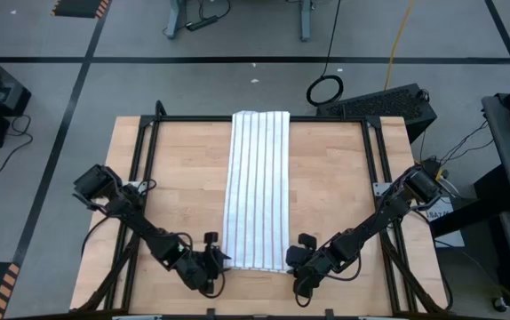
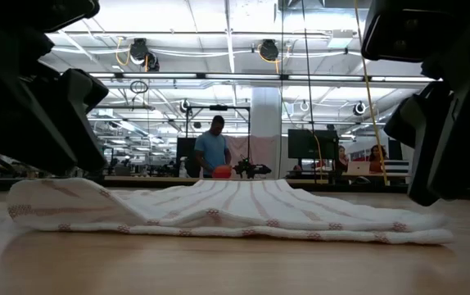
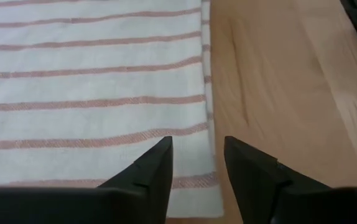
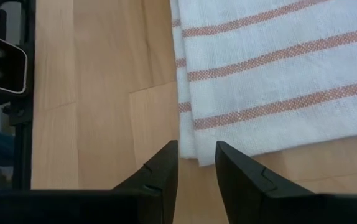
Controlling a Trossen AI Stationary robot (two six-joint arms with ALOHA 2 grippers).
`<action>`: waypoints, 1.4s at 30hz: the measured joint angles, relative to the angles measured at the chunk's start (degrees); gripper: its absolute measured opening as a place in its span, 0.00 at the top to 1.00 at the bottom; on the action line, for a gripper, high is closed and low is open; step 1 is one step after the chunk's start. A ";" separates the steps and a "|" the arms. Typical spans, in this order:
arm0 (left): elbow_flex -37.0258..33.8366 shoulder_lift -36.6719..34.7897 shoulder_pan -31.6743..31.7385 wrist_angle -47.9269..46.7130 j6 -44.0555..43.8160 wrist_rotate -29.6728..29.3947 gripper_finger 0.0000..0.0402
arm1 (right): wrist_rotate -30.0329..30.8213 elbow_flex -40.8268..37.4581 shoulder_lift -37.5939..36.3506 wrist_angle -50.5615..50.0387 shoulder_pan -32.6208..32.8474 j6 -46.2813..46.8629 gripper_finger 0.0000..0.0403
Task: Roll towel into tight, uniform cylinder
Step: Fold the white brown kitchen towel
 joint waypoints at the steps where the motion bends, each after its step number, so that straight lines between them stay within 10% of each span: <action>1: 0.00 0.10 0.15 -0.05 0.58 0.10 0.65 | 0.03 0.00 0.00 0.25 0.00 0.00 0.76; 13: 0.00 0.10 2.00 -0.93 -1.28 2.98 0.98 | 0.28 0.00 0.00 2.41 0.56 1.36 0.76; 30: 5.50 0.05 -0.25 -7.85 -2.07 1.31 0.99 | 6.29 0.00 0.00 1.25 4.11 -0.99 0.68; 42: 5.60 0.03 -2.03 -7.85 -6.67 1.16 0.65 | 7.67 -0.04 0.02 -2.67 4.02 -7.44 0.60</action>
